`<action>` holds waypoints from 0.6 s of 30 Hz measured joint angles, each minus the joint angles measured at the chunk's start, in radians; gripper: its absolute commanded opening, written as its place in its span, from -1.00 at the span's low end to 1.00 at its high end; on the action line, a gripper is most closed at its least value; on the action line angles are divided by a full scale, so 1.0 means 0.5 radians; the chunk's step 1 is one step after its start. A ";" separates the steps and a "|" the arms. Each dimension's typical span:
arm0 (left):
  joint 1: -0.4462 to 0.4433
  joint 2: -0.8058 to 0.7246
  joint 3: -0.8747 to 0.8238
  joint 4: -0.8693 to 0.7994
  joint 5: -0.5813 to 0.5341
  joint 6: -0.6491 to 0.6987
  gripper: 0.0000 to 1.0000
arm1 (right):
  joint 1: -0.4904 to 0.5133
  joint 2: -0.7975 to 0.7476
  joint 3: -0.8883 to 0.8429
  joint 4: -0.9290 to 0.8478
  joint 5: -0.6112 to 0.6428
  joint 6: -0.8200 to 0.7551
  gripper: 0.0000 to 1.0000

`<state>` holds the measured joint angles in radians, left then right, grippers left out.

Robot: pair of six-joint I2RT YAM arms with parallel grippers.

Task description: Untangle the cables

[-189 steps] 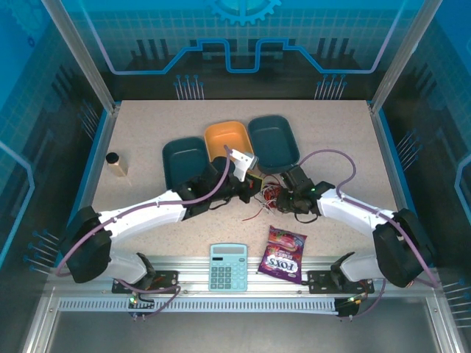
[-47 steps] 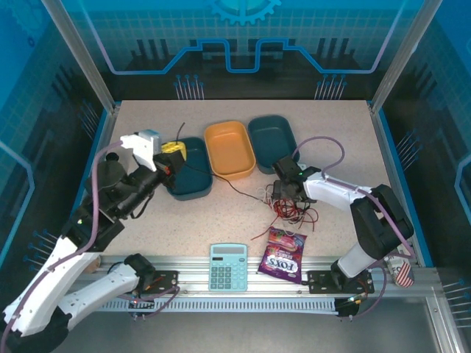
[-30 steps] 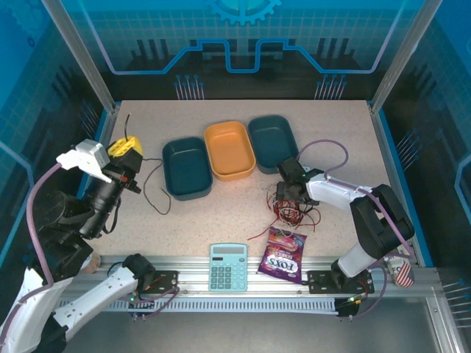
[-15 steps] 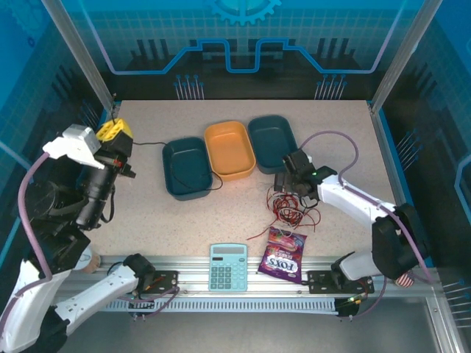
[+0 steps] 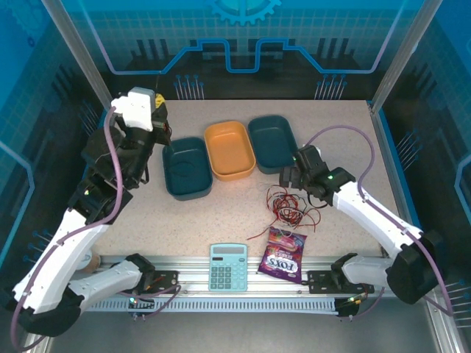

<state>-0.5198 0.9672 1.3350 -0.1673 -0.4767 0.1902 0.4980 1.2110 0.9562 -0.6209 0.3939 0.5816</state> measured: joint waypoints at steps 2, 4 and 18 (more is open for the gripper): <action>0.048 0.025 0.000 0.001 0.014 -0.008 -1.00 | 0.000 -0.034 0.002 -0.009 0.008 -0.011 0.99; 0.098 0.040 0.000 0.002 0.038 -0.015 -1.00 | 0.000 -0.040 0.010 -0.040 0.021 -0.027 0.99; 0.484 0.233 -0.079 -0.014 0.238 -0.240 -1.00 | 0.028 -0.120 0.022 -0.103 -0.005 -0.130 0.99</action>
<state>-0.2775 1.0836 1.2953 -0.1745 -0.3576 0.0704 0.5121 1.1511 0.9672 -0.6724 0.3912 0.5167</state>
